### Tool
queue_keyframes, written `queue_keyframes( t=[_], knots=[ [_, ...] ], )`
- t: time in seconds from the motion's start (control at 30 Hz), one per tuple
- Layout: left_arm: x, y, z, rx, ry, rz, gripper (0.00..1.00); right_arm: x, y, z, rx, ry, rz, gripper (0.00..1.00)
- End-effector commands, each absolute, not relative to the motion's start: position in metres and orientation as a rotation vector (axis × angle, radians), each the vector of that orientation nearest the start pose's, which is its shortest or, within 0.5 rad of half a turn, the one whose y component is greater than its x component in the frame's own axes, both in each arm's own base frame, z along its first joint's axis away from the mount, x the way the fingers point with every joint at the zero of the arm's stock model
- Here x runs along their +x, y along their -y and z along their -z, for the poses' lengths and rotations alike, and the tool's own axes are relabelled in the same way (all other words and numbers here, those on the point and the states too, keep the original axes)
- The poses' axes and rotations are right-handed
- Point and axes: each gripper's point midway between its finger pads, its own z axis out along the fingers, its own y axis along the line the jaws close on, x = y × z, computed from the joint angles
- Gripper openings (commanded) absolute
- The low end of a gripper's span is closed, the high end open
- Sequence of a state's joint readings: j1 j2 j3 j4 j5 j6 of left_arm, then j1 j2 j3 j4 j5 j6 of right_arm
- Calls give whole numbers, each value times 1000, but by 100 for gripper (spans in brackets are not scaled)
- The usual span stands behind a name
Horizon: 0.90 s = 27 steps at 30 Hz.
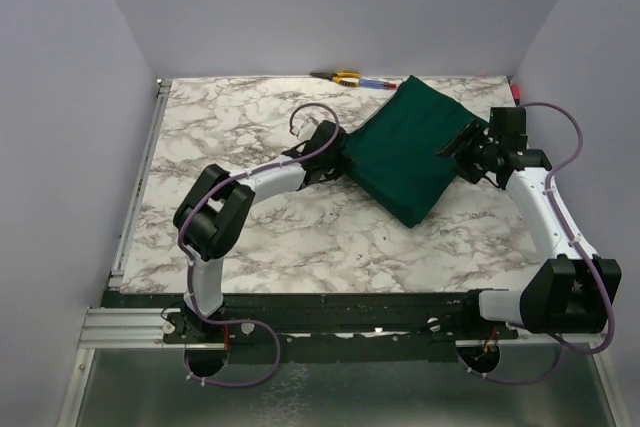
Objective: Open and lay out the surgical kit
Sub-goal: Adjust the surgical kit at the center of the board.
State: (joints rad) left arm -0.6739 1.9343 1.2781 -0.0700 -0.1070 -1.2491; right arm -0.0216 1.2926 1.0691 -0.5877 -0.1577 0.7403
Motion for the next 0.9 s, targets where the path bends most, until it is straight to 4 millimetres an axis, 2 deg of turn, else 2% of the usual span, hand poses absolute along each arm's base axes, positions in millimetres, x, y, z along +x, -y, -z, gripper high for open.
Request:
queue_keyframes(
  t=[0.0, 0.13, 0.3, 0.43, 0.47, 0.57, 0.63, 0.7, 0.87],
  knots=[
    [410, 316, -69, -706, -2351, 641, 17, 353, -37, -181, 837, -2271, -457, 66],
    [430, 292, -69, -709, -2338, 582, 16, 359, -35, -182, 819, -2257, -448, 66],
    [468, 264, -63, -644, -2367, 561, 13, 375, -34, -194, 748, -2230, -447, 66],
    [504, 254, -67, -531, -2380, 587, 11, 388, -35, -194, 712, -2232, -450, 66],
    [508, 248, -61, -507, -2399, 566, 11, 391, -36, -193, 707, -2233, -452, 66],
    [535, 240, -71, -435, -2378, 546, 11, 401, -35, -188, 683, -2249, -445, 66],
    [545, 244, -80, -398, -2369, 603, 18, 408, -33, -184, 669, -2261, -422, 66],
    [552, 248, -92, -361, -2354, 654, 31, 416, -29, -177, 646, -2284, -384, 66],
    [549, 247, -117, -275, -2320, 661, 60, 430, -10, -161, 588, -2333, -234, 73]
  ],
)
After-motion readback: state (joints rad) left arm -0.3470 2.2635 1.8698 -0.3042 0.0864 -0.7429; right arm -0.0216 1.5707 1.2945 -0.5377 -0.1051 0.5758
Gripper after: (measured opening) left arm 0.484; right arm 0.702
